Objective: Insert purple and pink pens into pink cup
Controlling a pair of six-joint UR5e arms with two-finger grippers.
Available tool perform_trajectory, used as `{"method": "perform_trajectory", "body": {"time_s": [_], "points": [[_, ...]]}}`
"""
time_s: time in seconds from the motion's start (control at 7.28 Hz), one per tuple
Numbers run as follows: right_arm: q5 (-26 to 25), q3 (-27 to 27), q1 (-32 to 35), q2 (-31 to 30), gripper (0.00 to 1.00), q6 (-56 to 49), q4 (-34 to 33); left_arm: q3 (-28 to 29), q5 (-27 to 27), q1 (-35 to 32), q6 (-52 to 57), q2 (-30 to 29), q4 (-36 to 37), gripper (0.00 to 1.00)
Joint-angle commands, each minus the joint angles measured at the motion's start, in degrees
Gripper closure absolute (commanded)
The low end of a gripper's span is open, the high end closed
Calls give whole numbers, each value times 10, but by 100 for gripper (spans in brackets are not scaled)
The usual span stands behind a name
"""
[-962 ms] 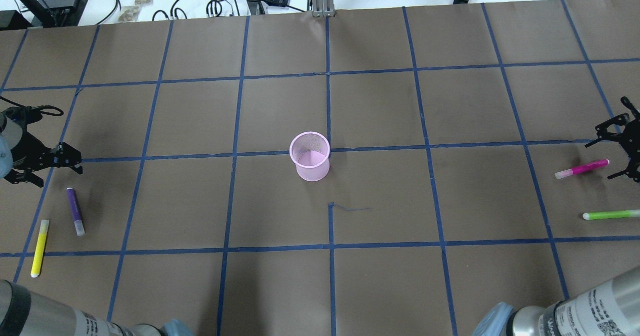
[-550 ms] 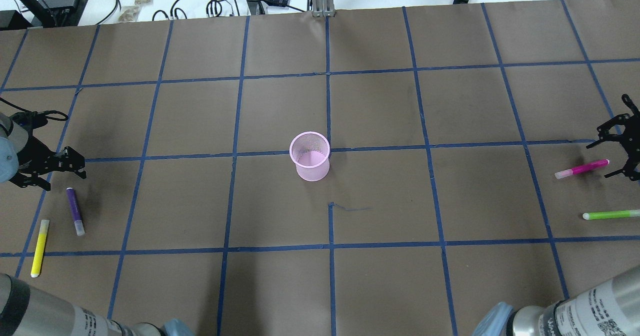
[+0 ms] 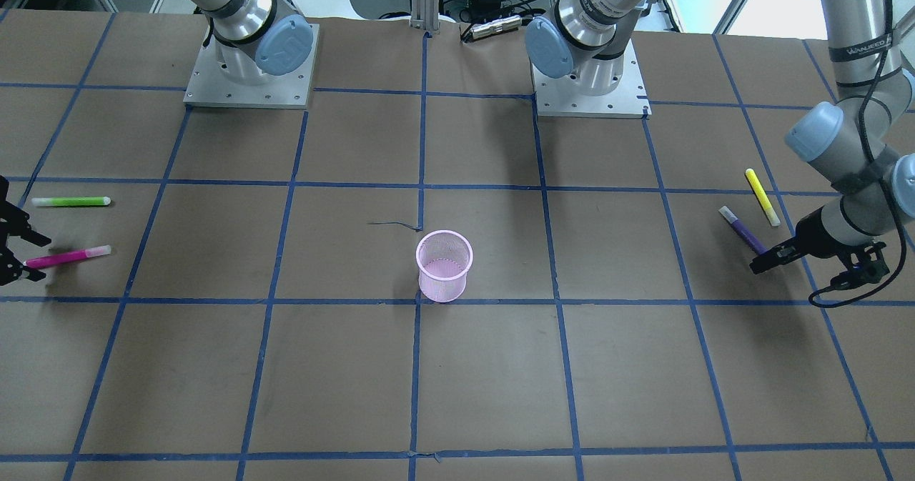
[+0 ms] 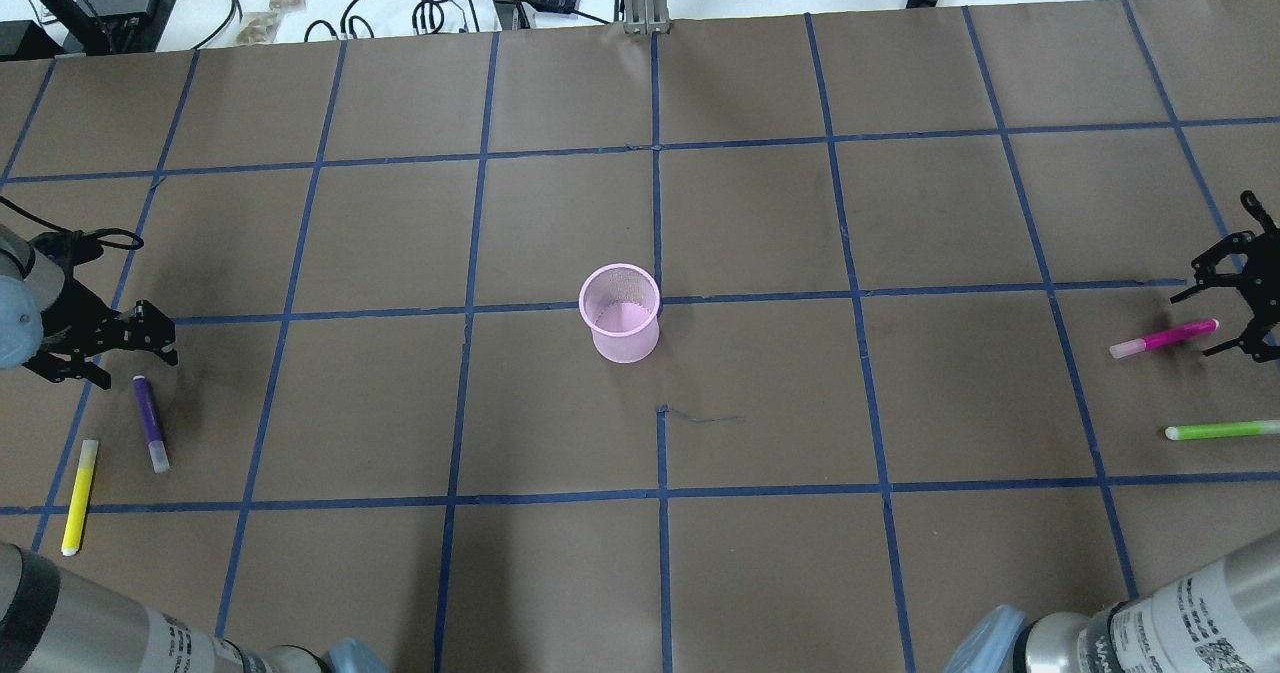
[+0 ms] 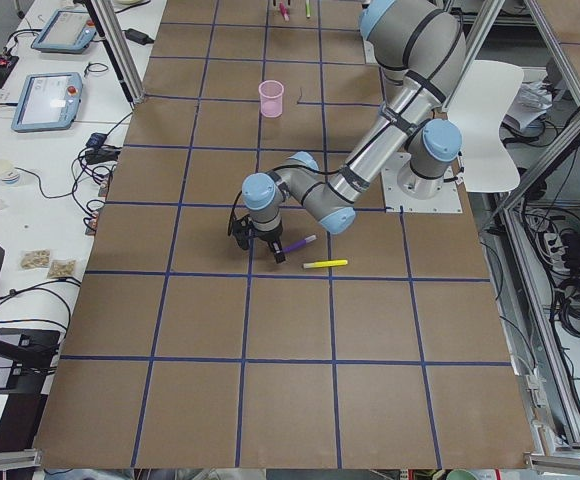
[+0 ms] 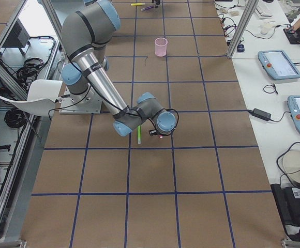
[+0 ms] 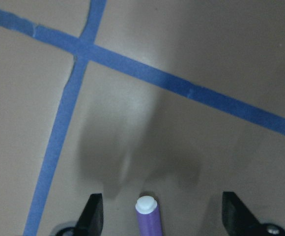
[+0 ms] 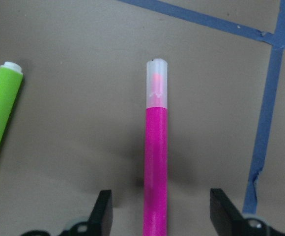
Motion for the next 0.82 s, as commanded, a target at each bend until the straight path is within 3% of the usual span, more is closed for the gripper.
{"method": "perform_trajectory", "body": {"time_s": [0.0, 0.14, 0.41, 0.69], "points": [[1, 1, 0, 7, 25, -4, -1, 0, 0, 0, -1, 0, -1, 25], [0, 1, 0, 7, 34, -1, -1, -1, 0, 0, -1, -3, -1, 33], [-1, 1, 0, 6, 83, 1, 1, 0, 1, 0, -1, -5, -1, 33], [-1, 1, 0, 3, 97, 3, 4, -1, 1, 0, -1, -5, -2, 34]]}}
